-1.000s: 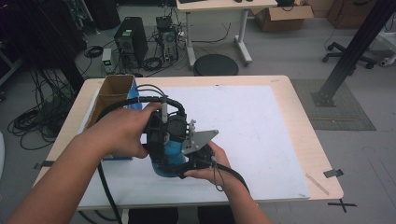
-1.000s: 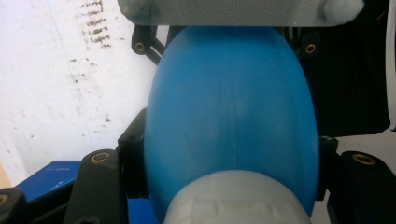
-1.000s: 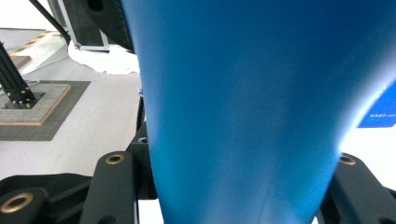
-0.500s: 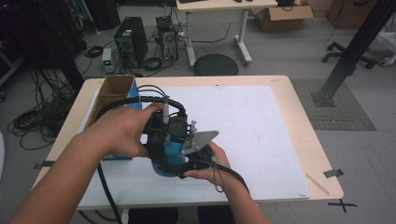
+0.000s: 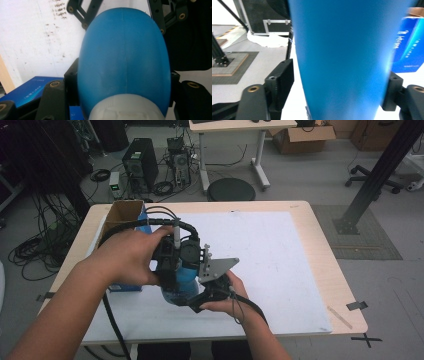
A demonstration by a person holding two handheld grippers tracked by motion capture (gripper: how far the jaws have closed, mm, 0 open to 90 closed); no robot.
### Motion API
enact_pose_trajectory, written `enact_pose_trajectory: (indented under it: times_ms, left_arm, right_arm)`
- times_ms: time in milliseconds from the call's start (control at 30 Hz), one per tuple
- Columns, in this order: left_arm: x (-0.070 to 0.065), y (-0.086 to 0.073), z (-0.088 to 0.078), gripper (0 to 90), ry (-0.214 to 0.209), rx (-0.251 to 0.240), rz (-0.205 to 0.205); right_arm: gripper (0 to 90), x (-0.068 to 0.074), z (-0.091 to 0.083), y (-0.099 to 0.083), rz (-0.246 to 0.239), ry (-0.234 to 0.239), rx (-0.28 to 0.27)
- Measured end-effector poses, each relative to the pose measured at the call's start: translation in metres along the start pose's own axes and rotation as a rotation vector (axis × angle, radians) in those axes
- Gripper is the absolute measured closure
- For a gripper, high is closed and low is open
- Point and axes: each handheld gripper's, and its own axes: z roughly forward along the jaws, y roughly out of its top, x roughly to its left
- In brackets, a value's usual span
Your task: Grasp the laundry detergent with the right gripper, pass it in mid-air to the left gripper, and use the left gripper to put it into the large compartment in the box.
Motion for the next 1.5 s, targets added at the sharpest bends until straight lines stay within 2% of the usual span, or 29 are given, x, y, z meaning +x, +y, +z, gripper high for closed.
enact_pose_trajectory:
  times_ms: [33, 100, 133, 233, 300, 367, 400, 467, 567, 733, 767, 867, 933, 967, 1133, 1267, 1467, 1500]
  left_arm:
    - [0.0, 0.0, 0.0, 39.0, -0.001, -0.003, -0.005]
    - [0.001, -0.001, -0.001, 39.0, -0.007, -0.004, -0.012]
    - [0.002, -0.001, -0.002, 39.0, -0.015, -0.002, -0.032]
    - [0.003, -0.001, -0.003, 38.9, -0.021, -0.004, -0.049]
    - [0.006, -0.002, -0.004, 38.9, -0.029, -0.003, -0.076]
    - [0.009, -0.004, -0.006, 38.8, -0.036, -0.004, -0.124]
    - [0.011, -0.005, -0.006, 38.8, -0.038, -0.008, -0.152]
    - [0.016, -0.008, -0.009, 38.8, -0.038, -0.008, -0.206]
    - [0.024, -0.013, -0.013, 38.8, -0.047, -0.015, -0.308]
    - [0.038, -0.025, -0.021, 38.7, -0.059, -0.042, -0.478]
    - [0.042, -0.029, -0.023, 38.7, -0.064, -0.048, -0.517]
    - [0.049, -0.036, -0.03, 38.7, -0.06, -0.059, -0.589]
    - [0.053, -0.041, -0.036, 38.7, -0.048, -0.062, -0.636]
    - [0.056, -0.044, -0.039, 38.7, -0.043, -0.063, -0.674]
    - [0.07, -0.058, -0.044, 38.6, -0.082, -0.029, -0.817]
    - [0.08, -0.071, -0.052, 38.6, -0.066, -0.02, -0.917]
    - [0.09, -0.1, -0.072, 38.6, -0.022, -0.128, -1.106]
    - [0.091, -0.103, -0.075, 38.6, -0.022, -0.131, -1.123]
  right_arm:
    - [25.3, -0.001, 0.0, -0.001, 0.003, -0.005, -0.002]
    - [17.6, -0.003, -0.003, -0.003, 0.024, -0.021, -0.003]
    - [15.7, -0.004, -0.004, -0.004, 0.031, -0.027, -0.004]
    - [11.4, -0.006, -0.006, -0.005, 0.044, -0.04, -0.003]
    - [7.1, -0.008, -0.009, -0.006, 0.056, -0.043, 0.002]
    - [1.6, -0.01, -0.013, -0.006, 0.066, -0.048, 0.008]
    - [0.4, -0.013, -0.019, -0.007, 0.091, -0.051, 0.002]
    - [0.2, -0.015, -0.023, -0.008, 0.103, -0.061, 0.0]
    - [0.2, -0.018, -0.035, -0.008, 0.122, -0.092, 0.003]
    - [0.2, -0.021, -0.058, -0.008, 0.118, -0.124, 0.018]
    - [0.2, -0.022, -0.069, -0.007, 0.113, -0.141, 0.034]
    - [0.2, -0.022, -0.077, -0.007, 0.111, -0.158, 0.047]
    - [0.2, -0.021, -0.087, -0.006, 0.107, -0.174, 0.057]
    - [0.3, -0.021, -0.098, -0.006, 0.101, -0.19, 0.069]
    - [0.2, -0.021, -0.115, -0.006, 0.103, -0.221, 0.092]
    - [0.4, -0.02, -0.13, -0.006, 0.099, -0.244, 0.119]
    - [0.4, -0.02, -0.149, -0.004, 0.085, -0.277, 0.146]
    - [0.4, -0.019, -0.153, -0.003, 0.083, -0.283, 0.147]
